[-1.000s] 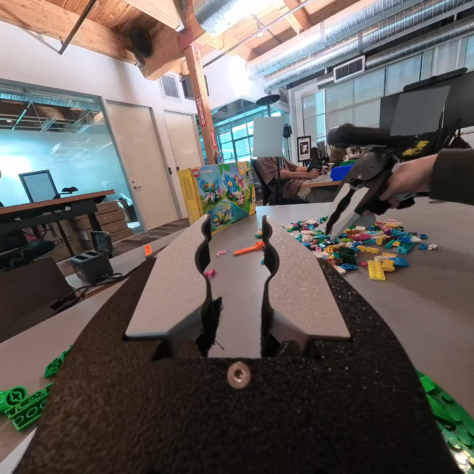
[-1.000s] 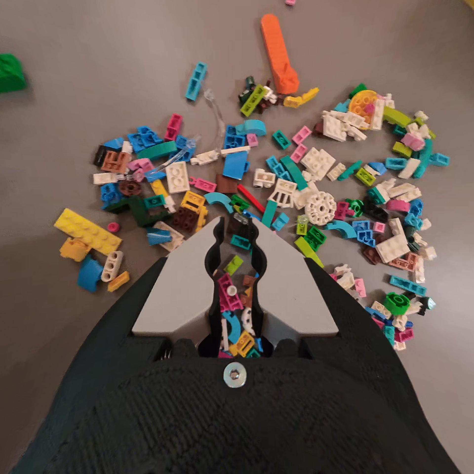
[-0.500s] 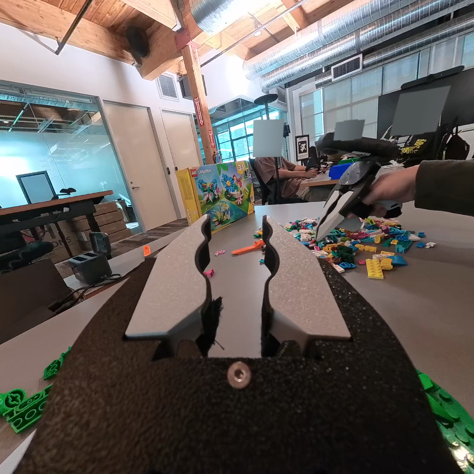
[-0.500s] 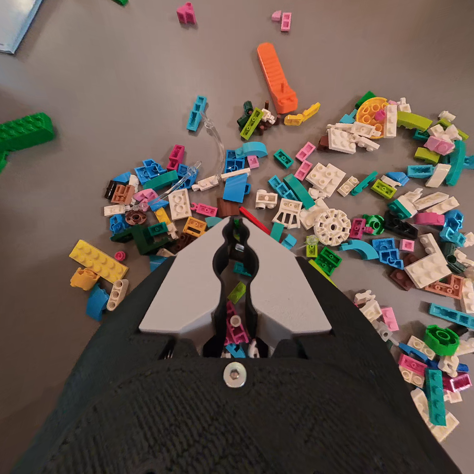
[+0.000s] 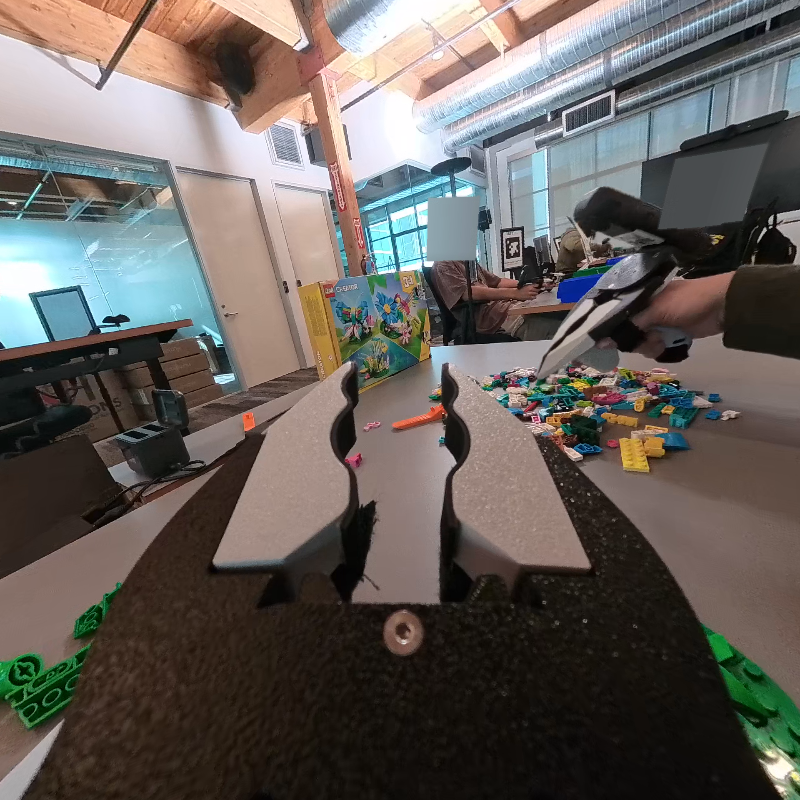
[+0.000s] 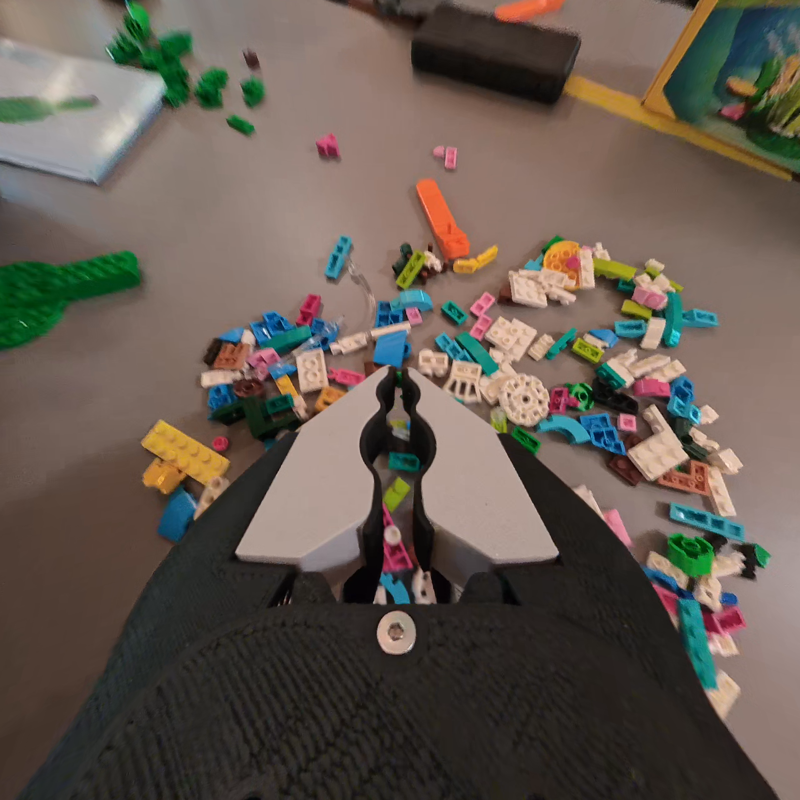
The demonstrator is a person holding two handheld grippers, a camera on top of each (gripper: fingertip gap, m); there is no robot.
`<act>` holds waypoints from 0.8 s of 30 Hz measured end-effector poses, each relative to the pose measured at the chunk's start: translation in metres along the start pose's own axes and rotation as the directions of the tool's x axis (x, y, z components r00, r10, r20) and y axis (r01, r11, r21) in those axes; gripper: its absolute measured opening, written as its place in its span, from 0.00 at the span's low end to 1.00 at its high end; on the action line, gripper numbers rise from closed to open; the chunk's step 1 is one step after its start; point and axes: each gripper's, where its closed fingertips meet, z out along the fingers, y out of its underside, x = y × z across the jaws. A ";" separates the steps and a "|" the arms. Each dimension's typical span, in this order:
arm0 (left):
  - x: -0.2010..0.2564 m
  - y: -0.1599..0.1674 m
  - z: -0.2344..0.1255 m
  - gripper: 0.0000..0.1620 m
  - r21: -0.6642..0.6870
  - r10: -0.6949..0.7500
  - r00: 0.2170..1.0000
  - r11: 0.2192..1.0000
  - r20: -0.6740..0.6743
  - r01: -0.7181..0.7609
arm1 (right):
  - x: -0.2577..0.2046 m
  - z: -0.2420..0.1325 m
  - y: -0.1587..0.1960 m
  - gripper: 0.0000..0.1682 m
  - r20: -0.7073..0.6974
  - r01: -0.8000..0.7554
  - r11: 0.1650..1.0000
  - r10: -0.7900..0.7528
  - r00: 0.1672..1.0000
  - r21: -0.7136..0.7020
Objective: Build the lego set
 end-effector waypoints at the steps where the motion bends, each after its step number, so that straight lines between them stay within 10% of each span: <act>1: 0.000 0.000 0.000 0.22 0.001 0.002 1.000 1.000 -0.001 -0.001 | -0.004 0.004 -0.009 0.01 0.010 -0.005 0.999 0.005 1.000 0.040; 8: 0.003 0.000 0.000 0.22 0.000 0.011 1.000 1.000 -0.010 -0.011 | -0.108 0.108 -0.078 0.01 0.261 0.102 0.989 -0.126 0.957 0.104; 15: 0.004 0.000 0.000 0.21 0.000 0.013 1.000 1.000 -0.016 -0.013 | -0.147 0.198 -0.122 0.01 0.202 0.189 0.980 -0.197 0.959 0.060; 24: 0.003 0.000 0.000 0.22 0.001 0.010 1.000 1.000 -0.016 -0.010 | -0.128 0.160 -0.133 0.17 0.146 0.159 0.982 -0.173 0.974 0.101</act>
